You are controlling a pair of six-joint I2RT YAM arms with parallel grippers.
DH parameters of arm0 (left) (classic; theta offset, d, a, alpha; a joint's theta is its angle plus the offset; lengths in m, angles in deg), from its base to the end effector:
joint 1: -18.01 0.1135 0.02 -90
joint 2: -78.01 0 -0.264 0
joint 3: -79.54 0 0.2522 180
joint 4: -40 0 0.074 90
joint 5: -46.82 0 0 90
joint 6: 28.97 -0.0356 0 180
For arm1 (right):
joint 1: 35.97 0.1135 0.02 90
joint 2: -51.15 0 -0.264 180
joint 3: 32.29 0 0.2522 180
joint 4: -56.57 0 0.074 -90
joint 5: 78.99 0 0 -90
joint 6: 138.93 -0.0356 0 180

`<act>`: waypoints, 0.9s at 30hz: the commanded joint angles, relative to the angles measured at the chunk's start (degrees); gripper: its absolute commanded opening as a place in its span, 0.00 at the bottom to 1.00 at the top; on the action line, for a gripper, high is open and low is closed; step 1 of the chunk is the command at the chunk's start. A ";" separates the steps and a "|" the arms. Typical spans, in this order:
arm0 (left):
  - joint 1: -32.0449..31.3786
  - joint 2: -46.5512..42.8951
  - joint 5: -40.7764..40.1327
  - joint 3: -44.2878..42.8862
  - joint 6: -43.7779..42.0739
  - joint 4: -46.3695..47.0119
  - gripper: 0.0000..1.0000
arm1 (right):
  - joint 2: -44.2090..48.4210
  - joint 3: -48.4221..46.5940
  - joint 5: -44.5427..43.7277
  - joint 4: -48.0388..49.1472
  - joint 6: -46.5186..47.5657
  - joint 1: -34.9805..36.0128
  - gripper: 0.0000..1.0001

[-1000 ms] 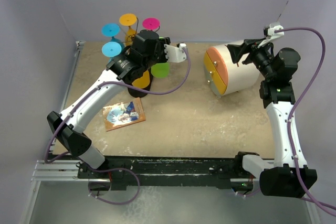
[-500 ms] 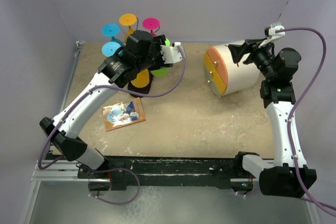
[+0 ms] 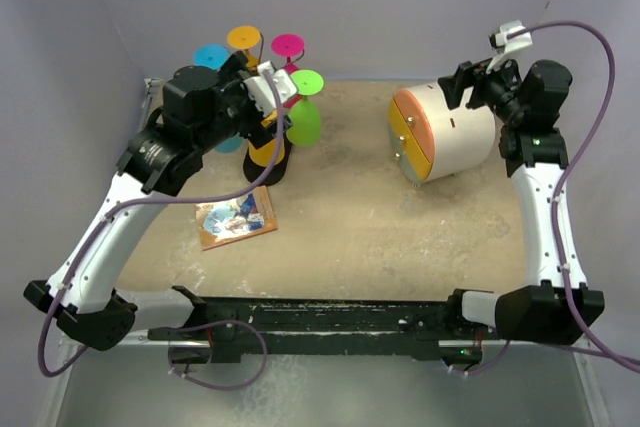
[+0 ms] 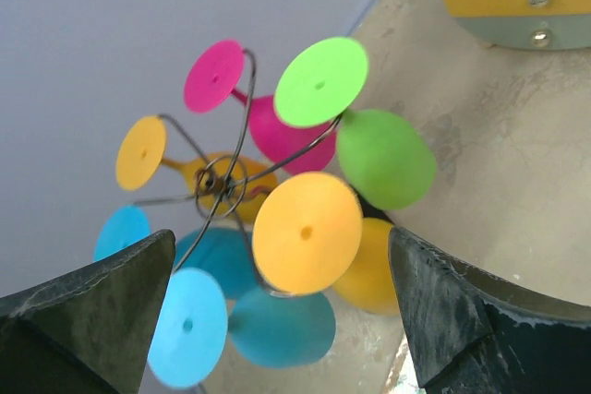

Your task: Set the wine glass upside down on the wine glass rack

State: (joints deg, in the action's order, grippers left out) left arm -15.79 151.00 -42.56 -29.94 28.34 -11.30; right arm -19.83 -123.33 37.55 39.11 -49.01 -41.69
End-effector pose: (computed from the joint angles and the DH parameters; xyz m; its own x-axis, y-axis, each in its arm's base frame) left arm 0.2088 -0.1402 0.4879 0.1264 0.5653 -0.8151 0.5902 0.6176 0.5198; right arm 0.2768 -0.0117 0.4544 0.0446 -0.0032 -0.9990 -0.3550 0.9347 -0.0189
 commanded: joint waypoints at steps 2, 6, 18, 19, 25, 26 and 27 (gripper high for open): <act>5.34 -6.36 -4.53 3.81 10.16 5.12 0.99 | -4.53 -11.87 -1.23 -15.80 13.28 -0.35 0.80; 11.11 -12.42 -5.57 8.34 15.02 7.46 0.99 | -8.71 -19.18 -1.80 -26.02 19.34 -0.26 0.84; 22.02 -24.92 -10.84 27.05 24.21 17.28 0.99 | -7.15 -20.14 -13.39 -23.30 10.28 -0.27 0.97; 22.65 -26.13 -10.93 28.55 24.97 18.95 0.99 | -5.50 -17.54 -12.57 -20.67 8.82 -0.26 0.99; 24.04 -28.42 -11.12 30.05 24.94 20.21 0.99 | 4.29 -3.10 -13.06 -7.89 5.10 -0.35 1.00; 24.09 -28.76 -10.56 29.73 24.76 19.62 0.99 | 5.56 -1.66 -13.28 -6.26 5.41 -0.35 1.00; 24.13 -29.05 -9.83 29.44 24.78 19.15 0.99 | 6.77 -0.51 -13.59 -5.92 5.92 -0.35 1.00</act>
State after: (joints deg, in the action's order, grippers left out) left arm 7.88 123.81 -52.96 1.29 51.51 3.48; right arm -17.80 -127.79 25.82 22.78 -41.06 -41.69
